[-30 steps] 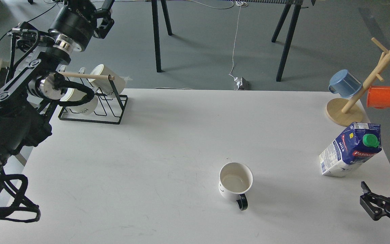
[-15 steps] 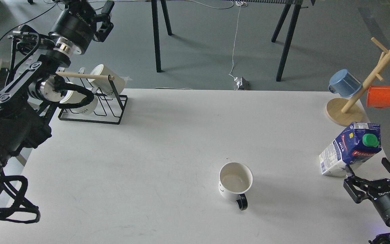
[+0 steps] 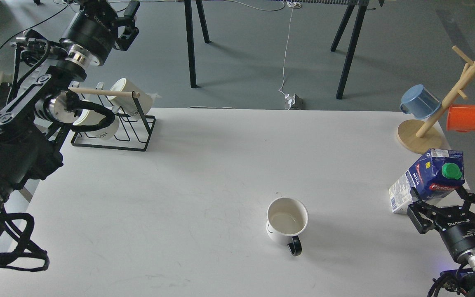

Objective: Place cup and milk with both arms
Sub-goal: 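Reach the right gripper to the milk carton and grasp it, then carry the milk carton with the right gripper beside the white mug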

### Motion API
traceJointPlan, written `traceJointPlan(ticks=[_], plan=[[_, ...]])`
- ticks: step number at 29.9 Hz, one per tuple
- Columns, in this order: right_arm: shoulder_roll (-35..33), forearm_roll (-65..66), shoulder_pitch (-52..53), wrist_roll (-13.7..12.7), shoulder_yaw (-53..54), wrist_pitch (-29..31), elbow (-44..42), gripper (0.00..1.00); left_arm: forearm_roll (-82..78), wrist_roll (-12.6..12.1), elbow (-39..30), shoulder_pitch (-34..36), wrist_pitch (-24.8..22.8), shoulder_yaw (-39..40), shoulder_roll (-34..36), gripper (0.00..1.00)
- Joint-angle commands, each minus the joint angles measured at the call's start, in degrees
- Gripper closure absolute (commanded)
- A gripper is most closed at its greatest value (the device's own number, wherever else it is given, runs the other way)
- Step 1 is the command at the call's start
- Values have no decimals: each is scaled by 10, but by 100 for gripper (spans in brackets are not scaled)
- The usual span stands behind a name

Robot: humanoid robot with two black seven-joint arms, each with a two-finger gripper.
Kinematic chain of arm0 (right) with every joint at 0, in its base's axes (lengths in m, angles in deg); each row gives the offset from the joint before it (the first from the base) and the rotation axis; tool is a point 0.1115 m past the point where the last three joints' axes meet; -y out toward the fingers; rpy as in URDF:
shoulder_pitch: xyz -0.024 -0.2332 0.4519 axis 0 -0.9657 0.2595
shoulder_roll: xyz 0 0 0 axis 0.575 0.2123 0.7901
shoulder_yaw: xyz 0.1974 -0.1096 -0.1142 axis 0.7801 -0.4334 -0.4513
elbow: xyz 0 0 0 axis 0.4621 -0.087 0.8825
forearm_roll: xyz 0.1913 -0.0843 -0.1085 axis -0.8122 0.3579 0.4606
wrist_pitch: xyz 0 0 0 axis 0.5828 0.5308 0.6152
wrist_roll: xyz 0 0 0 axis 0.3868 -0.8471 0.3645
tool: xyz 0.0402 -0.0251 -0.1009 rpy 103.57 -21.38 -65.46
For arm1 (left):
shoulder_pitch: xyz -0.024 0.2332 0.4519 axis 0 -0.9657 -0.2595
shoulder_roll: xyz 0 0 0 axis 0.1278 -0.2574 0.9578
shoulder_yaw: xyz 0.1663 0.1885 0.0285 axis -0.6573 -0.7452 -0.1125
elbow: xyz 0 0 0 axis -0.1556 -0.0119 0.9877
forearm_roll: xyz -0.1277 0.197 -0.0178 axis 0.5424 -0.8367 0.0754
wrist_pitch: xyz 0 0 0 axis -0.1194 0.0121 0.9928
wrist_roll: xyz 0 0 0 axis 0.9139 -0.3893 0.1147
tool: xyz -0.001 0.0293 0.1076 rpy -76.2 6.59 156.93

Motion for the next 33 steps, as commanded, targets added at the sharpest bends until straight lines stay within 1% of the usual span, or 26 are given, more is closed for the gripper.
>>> traceJointPlan(ticks=[1, 3, 5, 7, 11, 13, 18, 21, 25, 27, 33], plan=[[16, 17, 6, 10, 12, 0, -6, 9, 0, 0, 0, -1, 1, -1, 1, 0], [27, 31, 8, 11, 19, 0, -13, 12, 0, 0, 0, -1, 1, -1, 0, 0], [36, 40, 8, 11, 21, 0, -18, 21, 0, 0, 0, -2, 1, -1, 1, 0], [42, 46, 9, 11, 21, 0, -29, 23, -1, 0, 0, -2, 1, -2, 1, 0], [46, 51, 10, 11, 22, 0, -31, 36, -1, -1, 1, -2, 2, -2, 1, 0], [46, 52, 10, 11, 23, 0, -27, 38, -1, -1, 1, -1, 2, -2, 1, 0], [46, 52, 7, 11, 30, 0, -4, 39, -1, -2, 1, -1, 8, -2, 0, 0], [45, 52, 1, 11, 29, 0, 34, 39, -2, -2, 1, -2, 18, -3, 1, 0], [51, 64, -10, 11, 15, 0, 80, 38, -3, -2, 1, -1, 19, -11, 1, 0], [70, 99, -10, 11, 3, 0, 91, 38, -3, -2, 0, -1, 20, -11, 1, 0], [149, 210, -9, 10, -38, 0, 86, 38, -3, -2, 1, -1, 22, -12, 1, 0]])
